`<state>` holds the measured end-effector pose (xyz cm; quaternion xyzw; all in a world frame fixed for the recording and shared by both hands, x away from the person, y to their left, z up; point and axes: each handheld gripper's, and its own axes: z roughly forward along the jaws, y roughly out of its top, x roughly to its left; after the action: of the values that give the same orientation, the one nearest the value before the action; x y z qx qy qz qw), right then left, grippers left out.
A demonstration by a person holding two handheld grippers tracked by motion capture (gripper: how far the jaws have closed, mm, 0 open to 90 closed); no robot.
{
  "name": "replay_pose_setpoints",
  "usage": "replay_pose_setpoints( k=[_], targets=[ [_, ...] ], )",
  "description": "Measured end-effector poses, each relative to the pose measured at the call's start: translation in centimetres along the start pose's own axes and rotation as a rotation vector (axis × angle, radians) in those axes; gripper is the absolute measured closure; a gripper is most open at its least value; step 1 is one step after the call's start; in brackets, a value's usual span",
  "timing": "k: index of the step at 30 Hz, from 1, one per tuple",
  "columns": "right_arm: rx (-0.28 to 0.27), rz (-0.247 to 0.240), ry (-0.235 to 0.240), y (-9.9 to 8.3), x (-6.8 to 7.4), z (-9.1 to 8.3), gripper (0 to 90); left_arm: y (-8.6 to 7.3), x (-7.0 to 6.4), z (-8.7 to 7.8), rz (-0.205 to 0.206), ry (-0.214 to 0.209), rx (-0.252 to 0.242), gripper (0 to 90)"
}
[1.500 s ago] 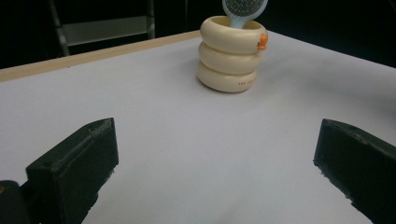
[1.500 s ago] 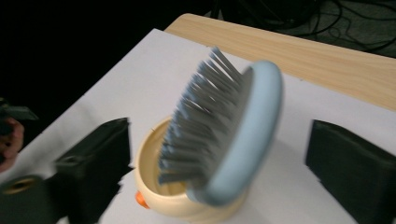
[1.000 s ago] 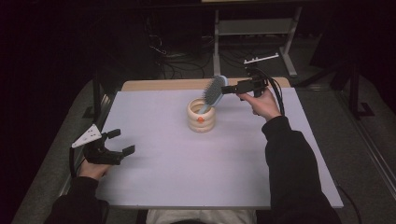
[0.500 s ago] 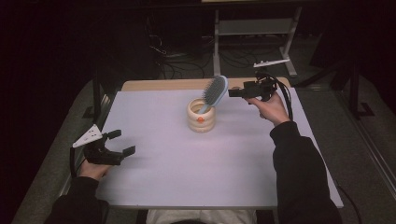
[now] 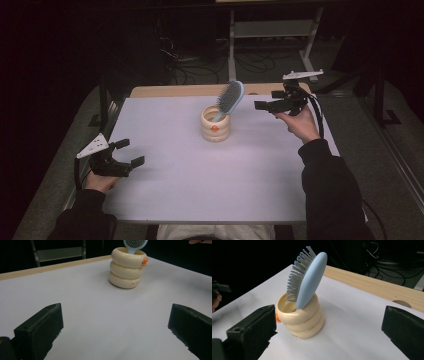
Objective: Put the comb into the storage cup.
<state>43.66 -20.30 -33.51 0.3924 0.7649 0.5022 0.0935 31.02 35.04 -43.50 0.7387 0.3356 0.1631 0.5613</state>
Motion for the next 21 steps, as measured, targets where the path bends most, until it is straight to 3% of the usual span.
replay_pose_setpoints(
  k=[21],
  targets=[
    [-0.009, -0.058, -0.016, -2.9, 0.4, -1.7, 0.0, 0.0, 0.0, -0.1, -0.005, -0.002, -0.010, 0.0]
  ],
)
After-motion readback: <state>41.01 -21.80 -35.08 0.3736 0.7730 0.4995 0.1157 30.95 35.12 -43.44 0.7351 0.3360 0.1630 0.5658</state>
